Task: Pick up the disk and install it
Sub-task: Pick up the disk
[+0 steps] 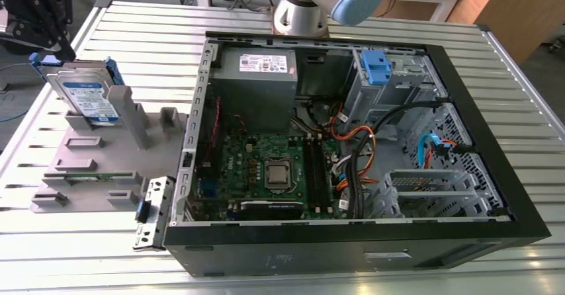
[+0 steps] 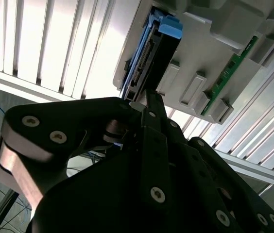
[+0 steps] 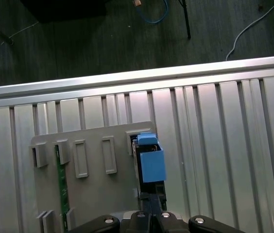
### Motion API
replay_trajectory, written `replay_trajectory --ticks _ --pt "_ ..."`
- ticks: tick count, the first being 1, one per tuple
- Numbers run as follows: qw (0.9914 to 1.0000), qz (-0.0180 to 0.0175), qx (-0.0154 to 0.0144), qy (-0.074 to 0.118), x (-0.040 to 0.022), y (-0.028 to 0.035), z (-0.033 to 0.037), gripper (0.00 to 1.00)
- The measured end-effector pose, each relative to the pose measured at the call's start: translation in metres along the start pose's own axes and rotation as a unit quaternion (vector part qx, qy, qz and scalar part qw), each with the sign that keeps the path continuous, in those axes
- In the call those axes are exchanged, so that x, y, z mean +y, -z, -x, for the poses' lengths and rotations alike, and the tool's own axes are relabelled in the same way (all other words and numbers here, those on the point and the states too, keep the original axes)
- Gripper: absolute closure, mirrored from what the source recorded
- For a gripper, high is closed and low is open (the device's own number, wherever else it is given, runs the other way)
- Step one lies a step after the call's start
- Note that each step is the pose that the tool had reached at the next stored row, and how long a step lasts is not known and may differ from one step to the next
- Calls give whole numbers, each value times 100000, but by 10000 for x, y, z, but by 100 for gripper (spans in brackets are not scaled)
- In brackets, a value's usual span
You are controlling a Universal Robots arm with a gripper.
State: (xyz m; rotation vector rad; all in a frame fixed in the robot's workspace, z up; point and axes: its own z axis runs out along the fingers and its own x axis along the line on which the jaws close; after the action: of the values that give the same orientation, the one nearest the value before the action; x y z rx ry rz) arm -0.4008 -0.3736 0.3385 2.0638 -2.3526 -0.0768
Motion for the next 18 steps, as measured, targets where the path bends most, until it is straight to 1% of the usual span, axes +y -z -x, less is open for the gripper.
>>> replay_trajectory --ticks 2,8,11,18 --pt "100000 10 8 144 -3 -2 2 89" --pt "99987 56 82 1596 -4 -18 18 89" --pt "99987 39 72 1604 -3 -23 30 89" --pt "99987 50 82 1600 -3 -32 32 89"
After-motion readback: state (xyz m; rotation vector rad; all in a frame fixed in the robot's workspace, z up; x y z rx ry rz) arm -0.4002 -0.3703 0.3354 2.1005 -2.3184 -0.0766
